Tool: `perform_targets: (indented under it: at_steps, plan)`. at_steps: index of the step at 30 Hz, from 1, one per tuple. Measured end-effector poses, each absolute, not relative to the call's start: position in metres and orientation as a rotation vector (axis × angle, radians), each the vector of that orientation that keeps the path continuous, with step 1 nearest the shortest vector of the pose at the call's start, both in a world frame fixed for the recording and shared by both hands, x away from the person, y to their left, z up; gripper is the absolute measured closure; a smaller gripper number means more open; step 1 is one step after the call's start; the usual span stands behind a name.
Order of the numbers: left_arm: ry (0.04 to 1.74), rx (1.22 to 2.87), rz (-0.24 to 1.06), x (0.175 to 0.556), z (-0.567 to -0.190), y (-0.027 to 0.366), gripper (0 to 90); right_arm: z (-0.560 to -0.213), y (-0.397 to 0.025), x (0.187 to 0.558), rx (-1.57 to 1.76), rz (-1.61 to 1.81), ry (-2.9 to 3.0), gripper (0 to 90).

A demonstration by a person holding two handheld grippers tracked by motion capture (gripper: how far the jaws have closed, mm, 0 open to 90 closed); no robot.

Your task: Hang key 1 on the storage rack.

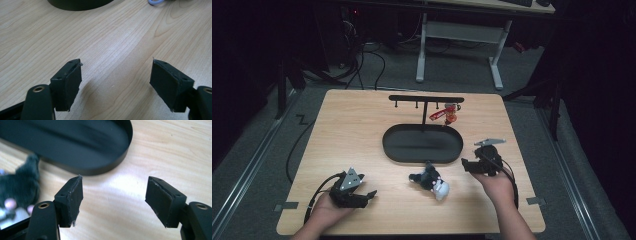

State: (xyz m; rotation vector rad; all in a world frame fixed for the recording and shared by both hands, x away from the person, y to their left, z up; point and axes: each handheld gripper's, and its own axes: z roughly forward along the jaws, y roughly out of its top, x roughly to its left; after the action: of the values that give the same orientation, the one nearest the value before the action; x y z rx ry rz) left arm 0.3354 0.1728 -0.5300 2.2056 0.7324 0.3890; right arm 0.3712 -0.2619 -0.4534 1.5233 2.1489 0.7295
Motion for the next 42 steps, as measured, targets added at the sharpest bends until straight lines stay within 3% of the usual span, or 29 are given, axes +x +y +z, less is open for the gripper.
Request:
perform_targets:
  at_steps: [6, 14, 17, 19, 21, 28, 38, 42]
  plan:
    - [0.755, 2.185, 0.378, 0.334, -0.529, 0.17, 28.4, -0.485, -0.273, 0.329, 1.506, 0.873, 2.07, 36.5]
    - [0.793, 2.152, 0.332, 0.338, -0.528, 0.156, 45.7, -0.511, -0.284, 0.288, 1.566, 0.998, 1.985, 44.3]
    - [0.816, 2.129, 0.344, 0.339, -0.522, 0.147, 60.5, -0.511, -0.286, 0.287, 1.572, 1.017, 1.968, 46.8]
    - [0.825, 2.123, 0.365, 0.34, -0.517, 0.139, 78.3, -0.513, -0.285, 0.285, 1.58, 1.06, 1.971, 46.9]
    - [0.828, 2.135, 0.398, 0.342, -0.515, 0.124, 86.0, -0.512, -0.282, 0.28, 1.55, 1.041, 1.994, 50.4]
    - [0.803, 2.152, 0.384, 0.354, -0.521, 0.066, 88.1, -0.506, -0.284, 0.273, 1.502, 1.062, 1.989, 63.0]
    - [0.697, 2.183, 0.315, 0.349, -0.522, -0.013, 89.0, -0.509, -0.288, 0.273, 1.504, 1.044, 1.993, 62.0]
    - [0.685, 2.178, 0.321, 0.348, -0.521, -0.022, 88.5, -0.507, -0.294, 0.269, 1.529, 1.057, 1.96, 61.8]
